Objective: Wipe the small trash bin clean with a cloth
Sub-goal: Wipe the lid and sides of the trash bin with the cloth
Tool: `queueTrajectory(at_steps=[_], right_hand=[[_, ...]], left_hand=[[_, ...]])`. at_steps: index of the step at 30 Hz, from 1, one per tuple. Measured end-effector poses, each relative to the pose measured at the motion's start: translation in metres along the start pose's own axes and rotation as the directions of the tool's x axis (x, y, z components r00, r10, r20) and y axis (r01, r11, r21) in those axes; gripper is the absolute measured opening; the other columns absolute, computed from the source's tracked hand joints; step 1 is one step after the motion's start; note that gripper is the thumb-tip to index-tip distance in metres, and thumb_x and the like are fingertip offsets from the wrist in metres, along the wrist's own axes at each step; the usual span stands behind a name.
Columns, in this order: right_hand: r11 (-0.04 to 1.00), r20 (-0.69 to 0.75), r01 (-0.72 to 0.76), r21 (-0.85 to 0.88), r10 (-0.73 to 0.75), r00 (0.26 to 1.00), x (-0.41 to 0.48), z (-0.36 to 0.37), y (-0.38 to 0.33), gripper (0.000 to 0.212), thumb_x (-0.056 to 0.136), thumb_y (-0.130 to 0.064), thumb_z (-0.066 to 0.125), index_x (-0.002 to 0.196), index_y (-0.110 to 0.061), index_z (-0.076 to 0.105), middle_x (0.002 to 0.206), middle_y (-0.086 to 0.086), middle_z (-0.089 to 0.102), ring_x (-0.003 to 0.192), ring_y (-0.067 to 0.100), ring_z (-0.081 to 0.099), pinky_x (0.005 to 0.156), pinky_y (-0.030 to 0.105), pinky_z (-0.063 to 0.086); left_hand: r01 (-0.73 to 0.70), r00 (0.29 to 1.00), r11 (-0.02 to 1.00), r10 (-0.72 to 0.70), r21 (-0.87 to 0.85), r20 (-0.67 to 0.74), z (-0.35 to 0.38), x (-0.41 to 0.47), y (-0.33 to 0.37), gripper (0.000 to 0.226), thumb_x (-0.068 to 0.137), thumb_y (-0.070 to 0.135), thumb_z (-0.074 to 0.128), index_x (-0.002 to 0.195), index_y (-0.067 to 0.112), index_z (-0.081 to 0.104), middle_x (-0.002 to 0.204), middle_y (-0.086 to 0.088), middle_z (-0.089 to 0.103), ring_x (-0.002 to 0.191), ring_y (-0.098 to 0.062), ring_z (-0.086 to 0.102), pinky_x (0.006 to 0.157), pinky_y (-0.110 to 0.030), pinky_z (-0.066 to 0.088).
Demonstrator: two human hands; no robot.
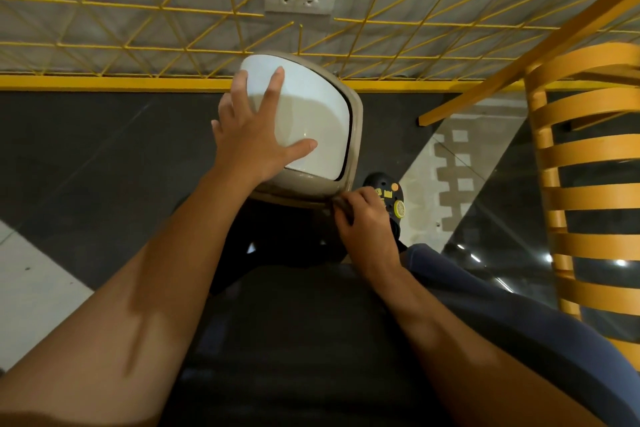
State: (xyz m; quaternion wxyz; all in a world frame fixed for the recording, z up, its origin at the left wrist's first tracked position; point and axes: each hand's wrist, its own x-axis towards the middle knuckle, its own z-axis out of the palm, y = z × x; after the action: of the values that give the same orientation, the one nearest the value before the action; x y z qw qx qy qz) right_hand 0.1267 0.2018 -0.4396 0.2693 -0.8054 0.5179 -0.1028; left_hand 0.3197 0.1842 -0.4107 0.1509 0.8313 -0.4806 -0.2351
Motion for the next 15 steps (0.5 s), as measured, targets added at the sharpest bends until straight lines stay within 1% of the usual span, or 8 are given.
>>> queueTrajectory(at_steps=[2,4,6,9,12,13,15], right_hand=[[0.997,-0.033,-0.069,0.023,0.069,0.997,0.011,-0.005,0.003,0.013,0.087,-0.006,0.059,0.093,0.004,0.065,0.091,0.019,0.057,0.083,0.028,0.054,0.073,0.016,0.033],[0.989,-0.067,-0.136,0.053,0.139,0.988,0.019,-0.007,0.006,0.015,0.089,-0.008,0.056,0.093,0.004,0.064,0.093,0.018,0.056,0.083,0.024,0.051,0.07,0.012,0.029],[0.979,-0.09,-0.178,0.096,0.187,0.978,0.018,-0.003,0.004,0.015,0.09,-0.009,0.055,0.094,0.003,0.063,0.095,0.016,0.055,0.081,0.017,0.047,0.07,0.012,0.028],[0.961,-0.094,-0.223,0.165,0.24,0.966,0.01,0.007,0.0,0.017,0.091,-0.012,0.055,0.096,0.002,0.062,0.099,0.015,0.055,0.083,0.015,0.046,0.071,0.012,0.029],[0.938,-0.134,-0.28,0.205,0.31,0.941,0.018,0.005,0.002,0.019,0.091,-0.014,0.055,0.101,0.0,0.061,0.102,0.014,0.055,0.085,0.014,0.045,0.072,0.01,0.027],[0.933,-0.15,-0.297,0.203,0.329,0.932,0.025,0.002,0.005,0.018,0.09,-0.013,0.055,0.101,0.001,0.061,0.103,0.015,0.055,0.085,0.014,0.045,0.072,0.009,0.025],[0.927,-0.167,-0.312,0.209,0.348,0.923,0.041,-0.005,0.01,0.017,0.09,-0.01,0.055,0.1,0.002,0.061,0.105,0.019,0.056,0.089,0.021,0.049,0.072,0.01,0.025]], left_hand=[[0.028,1.0,0.999,-0.028,-0.018,-0.015,0.001,-0.001,0.003,0.097,0.069,0.062,0.063,0.143,0.038,0.005,0.152,-0.012,-0.004,0.137,-0.041,0.007,0.108,-0.062,0.018],[0.058,0.998,0.998,-0.059,-0.021,-0.028,0.003,0.0,0.005,0.097,0.07,0.063,0.062,0.143,0.038,0.003,0.152,-0.012,-0.005,0.137,-0.042,0.006,0.108,-0.063,0.015],[0.088,0.996,0.996,-0.088,-0.013,-0.022,0.005,0.001,0.007,0.097,0.07,0.065,0.06,0.142,0.04,0.0,0.152,-0.011,-0.008,0.138,-0.042,0.002,0.106,-0.066,0.008],[0.136,0.991,0.991,-0.136,-0.013,-0.012,0.006,0.001,0.007,0.098,0.069,0.067,0.059,0.141,0.043,-0.003,0.153,-0.01,-0.013,0.138,-0.045,-0.01,0.103,-0.07,0.0],[0.208,0.978,0.978,-0.208,-0.035,-0.008,0.007,-0.003,0.015,0.1,0.069,0.068,0.058,0.141,0.042,-0.006,0.152,-0.009,-0.022,0.136,-0.048,-0.016,0.102,-0.071,0.001],[0.242,0.97,0.969,-0.242,-0.053,0.001,0.008,-0.005,0.019,0.1,0.071,0.068,0.056,0.142,0.041,-0.009,0.152,-0.008,-0.024,0.136,-0.048,-0.017,0.102,-0.071,0.002],[0.302,0.953,0.95,-0.299,-0.086,0.039,0.008,-0.008,0.025,0.096,0.076,0.069,0.048,0.142,0.037,-0.015,0.15,-0.005,-0.03,0.135,-0.047,-0.021,0.103,-0.071,0.001]])
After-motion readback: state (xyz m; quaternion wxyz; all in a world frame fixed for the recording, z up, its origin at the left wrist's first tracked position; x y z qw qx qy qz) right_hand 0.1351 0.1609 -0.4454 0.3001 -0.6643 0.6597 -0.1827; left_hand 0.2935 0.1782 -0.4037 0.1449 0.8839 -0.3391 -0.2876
